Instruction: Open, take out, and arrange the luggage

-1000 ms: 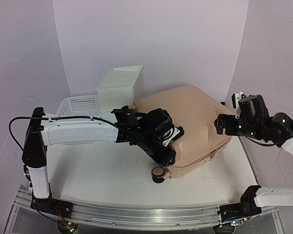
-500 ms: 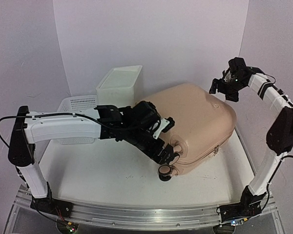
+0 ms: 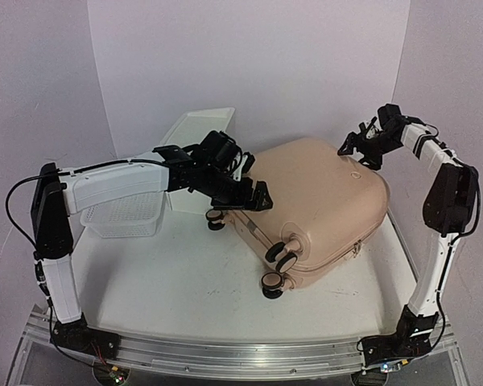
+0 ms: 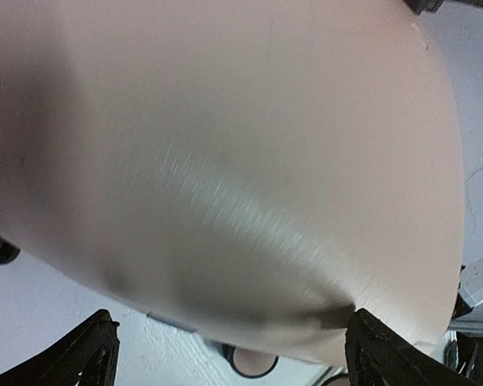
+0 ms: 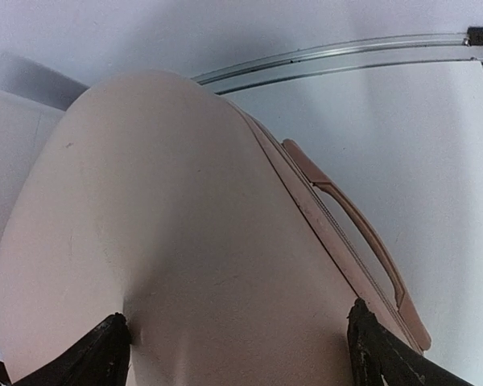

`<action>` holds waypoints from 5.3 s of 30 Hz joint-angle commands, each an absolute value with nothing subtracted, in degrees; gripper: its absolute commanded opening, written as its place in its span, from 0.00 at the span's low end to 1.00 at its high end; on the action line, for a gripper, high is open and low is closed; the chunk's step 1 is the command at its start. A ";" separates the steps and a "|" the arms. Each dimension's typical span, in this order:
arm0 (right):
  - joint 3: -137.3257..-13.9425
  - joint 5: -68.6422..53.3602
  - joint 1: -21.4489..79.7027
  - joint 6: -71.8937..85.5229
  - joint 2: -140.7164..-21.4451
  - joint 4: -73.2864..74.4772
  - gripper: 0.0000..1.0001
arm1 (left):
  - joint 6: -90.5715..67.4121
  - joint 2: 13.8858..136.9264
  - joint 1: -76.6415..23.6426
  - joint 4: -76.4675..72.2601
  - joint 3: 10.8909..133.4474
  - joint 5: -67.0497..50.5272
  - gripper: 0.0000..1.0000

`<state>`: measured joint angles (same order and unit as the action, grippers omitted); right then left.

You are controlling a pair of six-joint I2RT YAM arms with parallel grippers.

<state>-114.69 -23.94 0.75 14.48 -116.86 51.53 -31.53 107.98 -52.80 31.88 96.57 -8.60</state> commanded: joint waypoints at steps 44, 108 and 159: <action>-68.00 -9.61 15.90 21.42 -62.56 62.01 0.94 | -9.95 100.99 -52.72 40.09 103.33 -15.69 0.95; -77.12 4.57 33.77 24.17 -71.11 55.81 0.92 | -18.85 115.26 -75.72 -12.92 77.10 37.86 0.47; -75.98 8.43 34.51 19.68 -69.76 58.45 0.96 | -27.80 106.47 -68.56 -9.89 68.06 0.18 0.49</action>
